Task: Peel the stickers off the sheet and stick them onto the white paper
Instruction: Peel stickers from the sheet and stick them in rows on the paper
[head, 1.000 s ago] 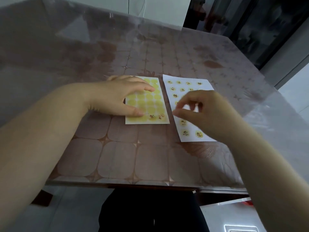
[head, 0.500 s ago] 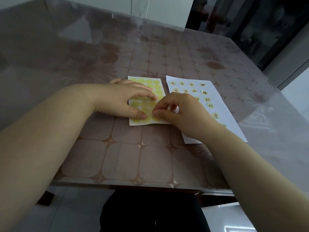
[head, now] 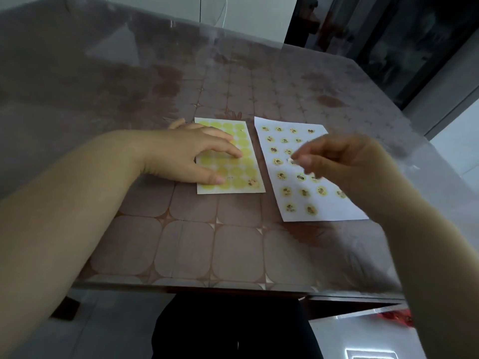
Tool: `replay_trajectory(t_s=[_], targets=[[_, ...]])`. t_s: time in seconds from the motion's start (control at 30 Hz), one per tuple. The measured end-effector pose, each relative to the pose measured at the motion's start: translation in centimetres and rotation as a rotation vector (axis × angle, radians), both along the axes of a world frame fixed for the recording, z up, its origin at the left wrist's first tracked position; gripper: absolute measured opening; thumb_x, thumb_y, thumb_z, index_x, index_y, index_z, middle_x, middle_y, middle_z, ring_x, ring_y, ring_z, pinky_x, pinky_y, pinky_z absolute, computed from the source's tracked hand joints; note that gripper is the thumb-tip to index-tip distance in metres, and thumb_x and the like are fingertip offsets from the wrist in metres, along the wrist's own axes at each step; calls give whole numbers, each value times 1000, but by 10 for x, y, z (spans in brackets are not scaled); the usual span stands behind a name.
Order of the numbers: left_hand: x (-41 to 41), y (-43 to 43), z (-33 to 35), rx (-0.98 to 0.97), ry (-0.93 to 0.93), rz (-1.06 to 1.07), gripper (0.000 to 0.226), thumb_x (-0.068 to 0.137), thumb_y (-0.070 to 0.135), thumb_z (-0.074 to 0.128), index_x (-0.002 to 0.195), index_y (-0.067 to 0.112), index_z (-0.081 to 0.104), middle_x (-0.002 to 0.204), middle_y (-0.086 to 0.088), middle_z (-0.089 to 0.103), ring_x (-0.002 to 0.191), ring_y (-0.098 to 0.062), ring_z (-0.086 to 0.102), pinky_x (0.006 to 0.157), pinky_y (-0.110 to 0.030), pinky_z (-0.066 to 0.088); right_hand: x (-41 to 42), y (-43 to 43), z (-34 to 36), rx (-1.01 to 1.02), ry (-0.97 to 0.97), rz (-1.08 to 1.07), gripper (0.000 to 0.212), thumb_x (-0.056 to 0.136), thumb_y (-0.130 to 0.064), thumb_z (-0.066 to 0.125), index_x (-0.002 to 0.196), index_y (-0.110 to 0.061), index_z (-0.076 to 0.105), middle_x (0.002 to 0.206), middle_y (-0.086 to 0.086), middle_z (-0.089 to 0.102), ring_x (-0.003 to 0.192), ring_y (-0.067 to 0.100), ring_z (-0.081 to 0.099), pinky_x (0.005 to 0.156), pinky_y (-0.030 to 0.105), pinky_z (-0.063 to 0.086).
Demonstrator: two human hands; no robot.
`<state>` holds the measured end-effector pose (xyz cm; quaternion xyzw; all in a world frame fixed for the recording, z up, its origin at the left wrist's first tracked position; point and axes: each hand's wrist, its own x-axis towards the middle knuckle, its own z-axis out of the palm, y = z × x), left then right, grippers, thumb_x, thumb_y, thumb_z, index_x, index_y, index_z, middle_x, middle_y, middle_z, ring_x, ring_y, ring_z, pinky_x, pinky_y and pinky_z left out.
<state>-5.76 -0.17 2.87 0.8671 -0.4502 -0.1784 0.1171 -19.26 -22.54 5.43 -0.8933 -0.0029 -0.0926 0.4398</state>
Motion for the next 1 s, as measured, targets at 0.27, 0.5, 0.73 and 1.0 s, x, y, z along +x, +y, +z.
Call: replay_trajectory(t_s=[0.27, 0.5, 0.73, 1.0], targets=[[-6, -6, 0, -109, -112, -71, 54, 54, 70, 35, 108, 62, 35, 148, 20, 17, 133, 4, 5, 106, -23, -6, -47, -48, -32, -274, -37, -130, 15, 71, -38, 75, 83, -43, 67, 89, -11, 60, 73, 12, 55, 66, 11, 41], [-8, -10, -1, -155, -122, -92, 46, 56, 70, 35, 101, 65, 38, 133, 31, 24, 124, 11, 8, 113, -33, -3, -51, -41, -43, -356, -75, -122, 11, 74, -20, 74, 74, -31, 73, 86, -13, 55, 73, 4, 55, 64, 6, 38], [-5, -11, -4, -148, -116, -99, 45, 56, 72, 34, 100, 65, 38, 131, 35, 28, 122, 15, 10, 111, -26, -4, -61, -44, -37, -478, -14, -5, 43, 82, -61, 44, 95, -32, 74, 92, -20, 55, 78, 6, 59, 66, 19, 45], [-7, -10, -2, -153, -90, -101, 46, 56, 72, 35, 102, 65, 36, 131, 35, 30, 122, 16, 12, 114, -32, -1, -32, -19, -26, -578, -171, -117, 15, 81, -36, 62, 79, -24, 71, 80, -12, 63, 61, 7, 56, 69, 38, 48]])
